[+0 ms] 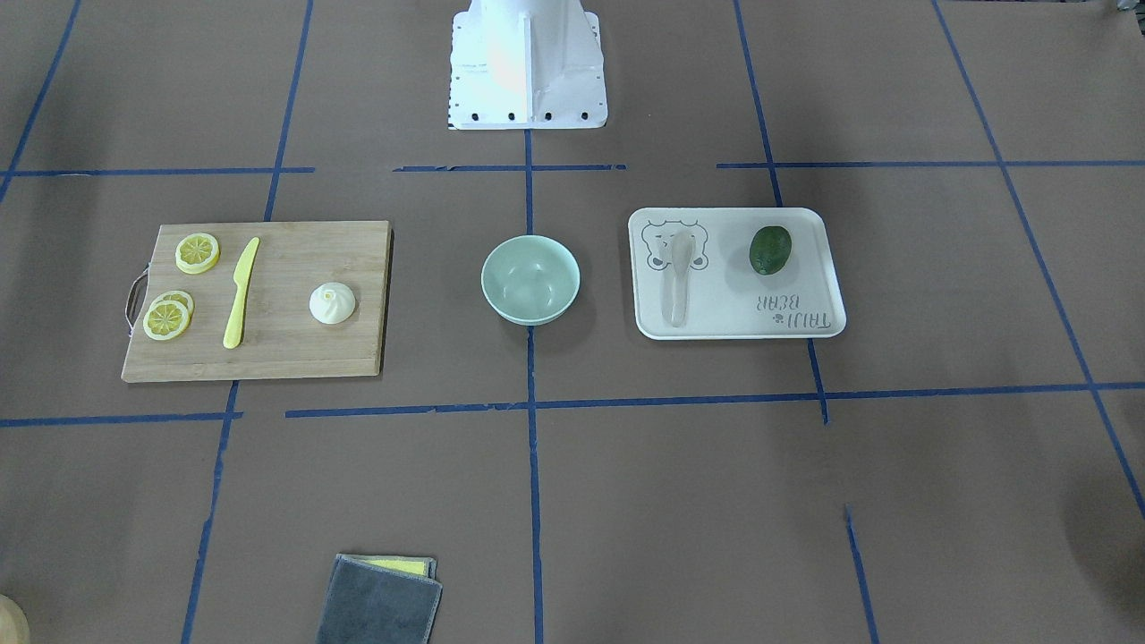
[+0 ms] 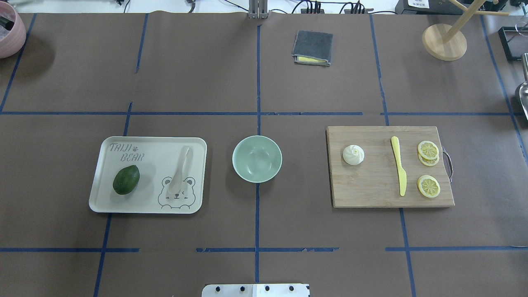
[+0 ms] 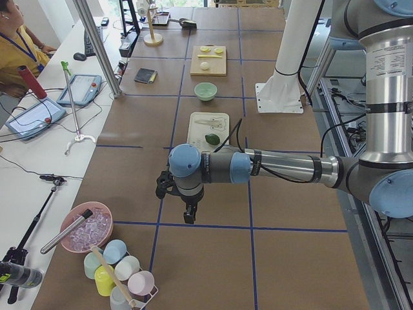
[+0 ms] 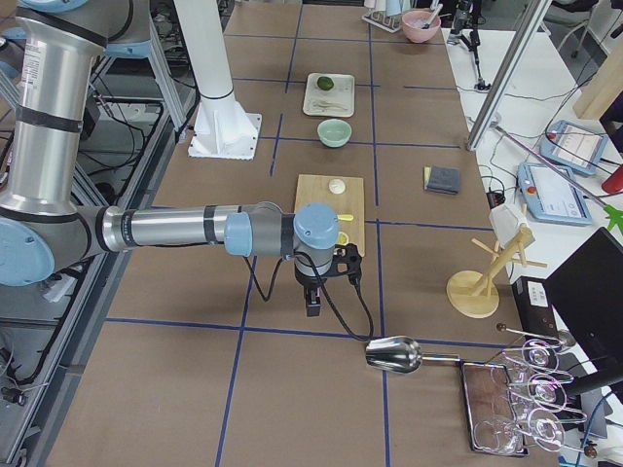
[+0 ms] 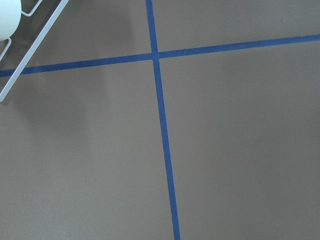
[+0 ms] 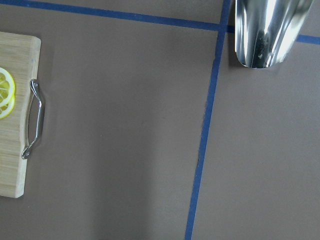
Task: Put spoon and bun in bowl
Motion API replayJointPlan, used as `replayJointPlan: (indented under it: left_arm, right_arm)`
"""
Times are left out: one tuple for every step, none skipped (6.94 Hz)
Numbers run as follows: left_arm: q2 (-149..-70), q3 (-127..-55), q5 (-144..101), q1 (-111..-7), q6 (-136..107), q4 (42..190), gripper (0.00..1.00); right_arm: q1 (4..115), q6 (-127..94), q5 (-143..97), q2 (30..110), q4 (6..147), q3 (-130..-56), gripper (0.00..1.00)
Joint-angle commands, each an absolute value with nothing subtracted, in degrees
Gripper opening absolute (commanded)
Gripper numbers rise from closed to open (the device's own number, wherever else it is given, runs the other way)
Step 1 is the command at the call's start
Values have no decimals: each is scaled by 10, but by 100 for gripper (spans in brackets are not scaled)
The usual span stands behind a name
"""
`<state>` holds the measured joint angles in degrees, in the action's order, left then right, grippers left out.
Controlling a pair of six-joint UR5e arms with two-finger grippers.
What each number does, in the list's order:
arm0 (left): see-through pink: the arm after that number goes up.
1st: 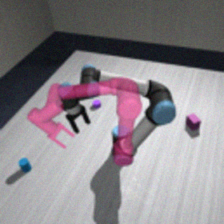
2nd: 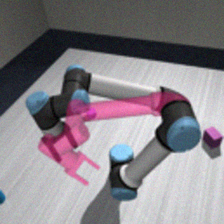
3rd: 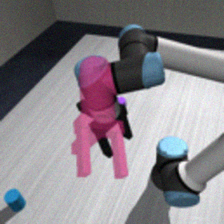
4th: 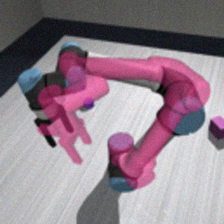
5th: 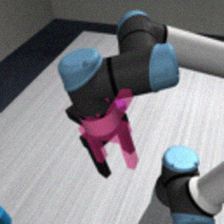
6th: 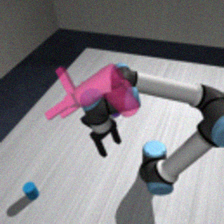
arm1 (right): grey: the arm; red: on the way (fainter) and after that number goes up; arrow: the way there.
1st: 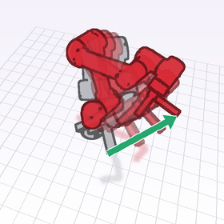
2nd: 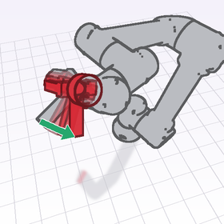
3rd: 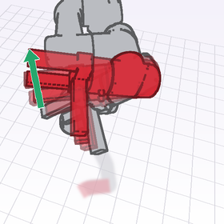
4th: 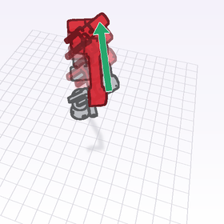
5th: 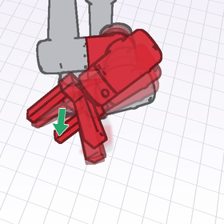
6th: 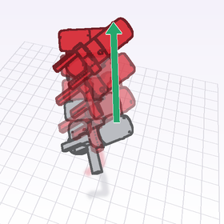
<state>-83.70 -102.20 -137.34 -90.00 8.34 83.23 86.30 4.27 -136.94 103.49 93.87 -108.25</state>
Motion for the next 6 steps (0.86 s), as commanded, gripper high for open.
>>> replayJointPlan:
  left_arm:
    - [-840,-1043,-1372,-901,86,828,100]
    - [-836,-1054,-1375,-901,85,827,100]
    - [-840,-1047,-1368,-899,83,832,100]
    - [-840,-1043,-1354,-900,85,833,100]
    - [-842,-1054,-1360,-899,81,832,100]
    - [-847,-1068,-1378,-896,85,835,100]
  right_arm:
    - [863,36,-1370,1034,939,-1085,100]
    - [863,35,-1370,1037,939,-1092,100]
    - [863,29,-1370,1037,939,-1092,100]
    - [862,18,-1371,1033,937,-1093,100]
    - [862,18,-1374,1032,937,-1095,100]
    - [862,19,-1375,1031,936,-1096,100]
